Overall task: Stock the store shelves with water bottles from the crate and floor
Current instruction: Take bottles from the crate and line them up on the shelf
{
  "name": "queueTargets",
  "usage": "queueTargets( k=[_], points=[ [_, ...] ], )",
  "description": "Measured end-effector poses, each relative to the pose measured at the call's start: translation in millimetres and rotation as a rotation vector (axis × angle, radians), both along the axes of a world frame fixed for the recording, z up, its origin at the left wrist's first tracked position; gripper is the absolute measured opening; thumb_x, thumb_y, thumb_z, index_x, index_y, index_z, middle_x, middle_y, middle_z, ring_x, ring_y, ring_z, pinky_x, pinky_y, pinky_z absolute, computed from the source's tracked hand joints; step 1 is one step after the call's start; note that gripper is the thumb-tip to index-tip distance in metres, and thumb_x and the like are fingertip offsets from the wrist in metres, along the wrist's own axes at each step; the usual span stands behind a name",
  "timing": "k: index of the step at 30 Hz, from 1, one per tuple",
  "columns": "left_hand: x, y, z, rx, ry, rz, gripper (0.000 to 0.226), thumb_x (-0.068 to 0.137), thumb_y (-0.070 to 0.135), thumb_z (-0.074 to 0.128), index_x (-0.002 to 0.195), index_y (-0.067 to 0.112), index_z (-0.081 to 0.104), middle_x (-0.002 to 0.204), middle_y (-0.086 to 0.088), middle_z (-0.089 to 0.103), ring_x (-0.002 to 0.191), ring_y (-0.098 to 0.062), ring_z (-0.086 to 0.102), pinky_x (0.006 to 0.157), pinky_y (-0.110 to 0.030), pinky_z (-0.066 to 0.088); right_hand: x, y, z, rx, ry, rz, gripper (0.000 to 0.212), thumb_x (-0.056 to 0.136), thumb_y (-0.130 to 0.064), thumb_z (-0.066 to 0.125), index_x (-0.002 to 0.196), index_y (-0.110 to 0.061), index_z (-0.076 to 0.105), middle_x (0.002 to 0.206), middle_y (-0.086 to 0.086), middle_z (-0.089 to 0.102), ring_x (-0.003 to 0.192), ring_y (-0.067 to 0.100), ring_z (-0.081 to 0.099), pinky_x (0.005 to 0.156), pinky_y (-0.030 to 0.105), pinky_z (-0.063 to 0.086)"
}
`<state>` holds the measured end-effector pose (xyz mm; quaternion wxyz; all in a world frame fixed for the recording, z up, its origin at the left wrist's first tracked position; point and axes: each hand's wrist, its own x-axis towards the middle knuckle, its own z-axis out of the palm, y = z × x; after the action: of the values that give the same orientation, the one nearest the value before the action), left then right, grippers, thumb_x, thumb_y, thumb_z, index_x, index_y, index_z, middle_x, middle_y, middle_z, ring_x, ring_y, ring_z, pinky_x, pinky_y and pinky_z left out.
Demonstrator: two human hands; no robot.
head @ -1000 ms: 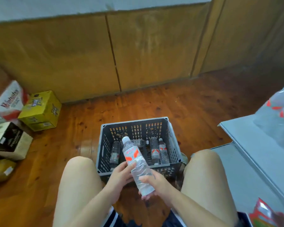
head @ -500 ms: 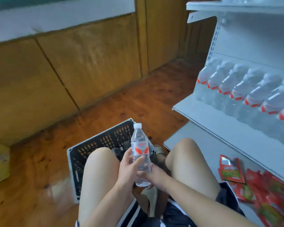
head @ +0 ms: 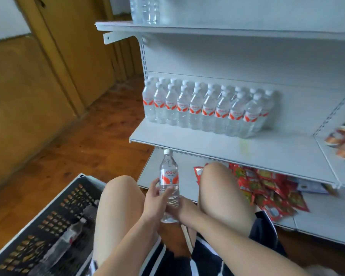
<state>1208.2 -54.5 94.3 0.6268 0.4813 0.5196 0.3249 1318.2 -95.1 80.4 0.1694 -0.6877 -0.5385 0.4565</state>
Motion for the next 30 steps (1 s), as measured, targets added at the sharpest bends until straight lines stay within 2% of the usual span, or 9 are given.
queueTargets(
  k=[3,5,8,10,12,16,19,23,30],
  points=[
    [28.7,-5.5,1.8,0.024,0.015,-0.100,0.060,0.087,0.033,0.079,0.137,0.030,0.048,0.113,0.002,0.069,0.098,-0.014,0.072,0.084,-0.035,0.060,25.2,-21.3,11.4,0.083,0.025,-0.231,0.029,0.088,-0.052,0.063,0.113,-0.039,0.065,0.095,-0.013,0.072,0.086,0.002,0.065,0.087,0.033,0.058],
    [50.3,-10.1,4.6,0.040,-0.006,-0.150,0.061,0.075,0.039,0.086,0.127,0.036,0.055,0.109,0.001,0.074,0.097,-0.018,0.074,0.093,-0.047,0.059,46.4,-40.2,6.1,0.117,0.070,-0.359,0.013,0.087,-0.051,0.067,0.098,-0.045,0.065,0.084,-0.015,0.071,0.078,-0.003,0.064,0.076,0.025,0.058],
    [80.5,-17.9,7.4,0.062,-0.041,-0.238,0.057,0.066,0.039,0.087,0.117,0.040,0.061,0.103,0.000,0.076,0.097,-0.019,0.075,0.095,-0.052,0.057,67.3,-63.0,5.7,0.195,0.097,-0.501,0.033,0.084,-0.059,0.071,0.112,-0.046,0.058,0.098,-0.020,0.069,0.090,-0.005,0.064,0.071,0.006,0.045],
    [98.2,-24.8,8.8,0.057,-0.046,-0.285,0.059,0.068,0.035,0.088,0.121,0.034,0.062,0.103,-0.003,0.077,0.097,-0.022,0.075,0.095,-0.053,0.057,80.0,-77.7,4.1,0.228,0.085,-0.597,0.054,0.080,-0.067,0.071,0.125,-0.042,0.053,0.111,-0.021,0.068,0.105,0.001,0.064,0.077,0.009,0.044],
    [114.5,-33.5,8.3,0.055,-0.043,-0.324,0.057,0.075,0.026,0.089,0.123,0.031,0.060,0.106,-0.005,0.076,0.096,-0.020,0.075,0.092,-0.051,0.058,91.8,-90.9,-2.2,0.242,0.058,-0.683,0.046,0.082,-0.058,0.073,0.119,-0.038,0.054,0.106,-0.022,0.066,0.101,-0.002,0.063,0.077,0.007,0.045],
    [141.8,-53.4,10.8,0.052,-0.047,-0.388,0.050,0.080,0.010,0.084,0.120,0.028,0.061,0.104,0.000,0.075,0.095,-0.022,0.075,0.087,-0.046,0.061,114.8,-113.5,-7.6,0.313,0.064,-0.882,0.055,0.077,-0.060,0.074,0.124,-0.037,0.057,0.113,-0.013,0.064,0.103,0.006,0.063,0.091,0.032,0.054],
    [161.0,-61.1,18.3,0.036,-0.081,-0.492,0.046,0.080,0.006,0.083,0.116,0.027,0.063,0.100,0.001,0.077,0.094,-0.021,0.075,0.079,-0.039,0.062,126.6,-123.2,-11.8,0.352,0.102,-1.017,0.055,0.077,-0.048,0.081,0.124,-0.032,0.057,0.110,-0.010,0.066,0.101,0.006,0.063,0.089,0.027,0.054],
    [185.0,-55.2,21.7,0.065,-0.086,-0.578,0.050,0.079,0.003,0.083,0.121,0.020,0.062,0.106,0.000,0.076,0.097,-0.019,0.075,0.074,-0.026,0.059,140.5,-122.2,-17.8,0.410,0.136,-1.116,0.060,0.071,-0.051,0.083,0.122,-0.032,0.058,0.107,-0.011,0.070,0.098,0.002,0.067,0.090,0.035,0.056],
    [242.3,-9.6,15.6,0.225,-0.018,-0.674,0.055,0.076,0.015,0.089,0.122,0.029,0.061,0.116,0.006,0.072,0.108,-0.015,0.070,0.086,-0.032,0.058,198.9,-83.6,-6.6,0.382,0.042,-1.041,0.065,0.075,-0.047,0.085,0.126,-0.033,0.047,0.116,-0.016,0.062,0.107,0.004,0.063,0.091,0.029,0.055]
  ],
)
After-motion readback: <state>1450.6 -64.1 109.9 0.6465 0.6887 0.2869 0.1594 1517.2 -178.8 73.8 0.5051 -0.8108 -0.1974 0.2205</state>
